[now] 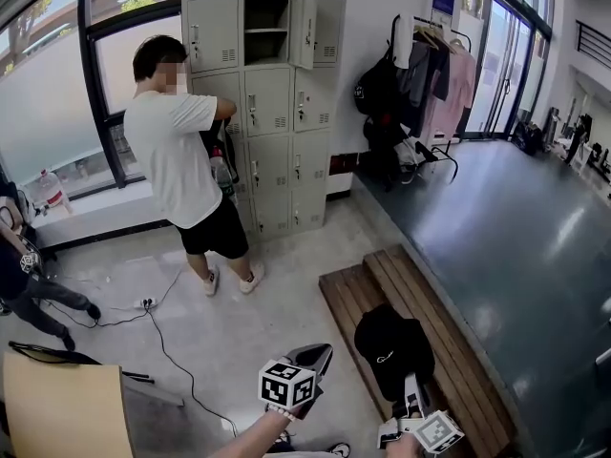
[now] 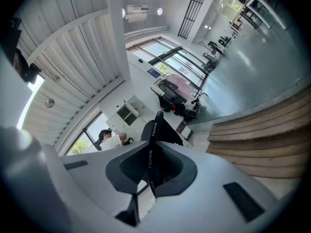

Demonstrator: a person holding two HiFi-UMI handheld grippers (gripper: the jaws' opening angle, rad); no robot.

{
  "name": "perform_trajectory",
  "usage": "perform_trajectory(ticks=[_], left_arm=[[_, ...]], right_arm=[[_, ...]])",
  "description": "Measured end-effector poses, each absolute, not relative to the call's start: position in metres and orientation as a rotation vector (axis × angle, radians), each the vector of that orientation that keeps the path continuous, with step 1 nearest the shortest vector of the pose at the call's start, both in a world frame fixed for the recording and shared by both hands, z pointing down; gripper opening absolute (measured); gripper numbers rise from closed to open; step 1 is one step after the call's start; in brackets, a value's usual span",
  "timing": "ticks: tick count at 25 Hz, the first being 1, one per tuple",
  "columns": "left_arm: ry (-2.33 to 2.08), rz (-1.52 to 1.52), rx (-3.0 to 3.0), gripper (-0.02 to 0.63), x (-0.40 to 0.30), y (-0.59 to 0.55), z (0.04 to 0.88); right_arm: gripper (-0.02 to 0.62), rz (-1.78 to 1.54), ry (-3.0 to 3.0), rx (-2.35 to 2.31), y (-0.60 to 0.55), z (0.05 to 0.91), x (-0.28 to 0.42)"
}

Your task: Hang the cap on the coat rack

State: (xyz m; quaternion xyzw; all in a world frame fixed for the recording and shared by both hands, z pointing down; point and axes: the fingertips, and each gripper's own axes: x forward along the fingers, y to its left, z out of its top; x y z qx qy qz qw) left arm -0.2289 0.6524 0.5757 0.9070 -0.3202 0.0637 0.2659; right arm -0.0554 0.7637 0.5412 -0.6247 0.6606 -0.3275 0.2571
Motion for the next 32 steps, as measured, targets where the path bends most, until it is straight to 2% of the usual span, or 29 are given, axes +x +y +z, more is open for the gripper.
perform_trajectory(ticks=[24,32], left_arm=[[-0.699,0.200,2.502,0.003,-0.260,0.624,0.590],[-0.726,0.211,2.519,0.003,-0.252,0.581,0.590]], right_arm=[[0.018,-0.843,1.601,-1.833,0.770,0.558,-0.084],[0.018,-0.843,1.596,-1.770,0.721,0.557,-0.072]])
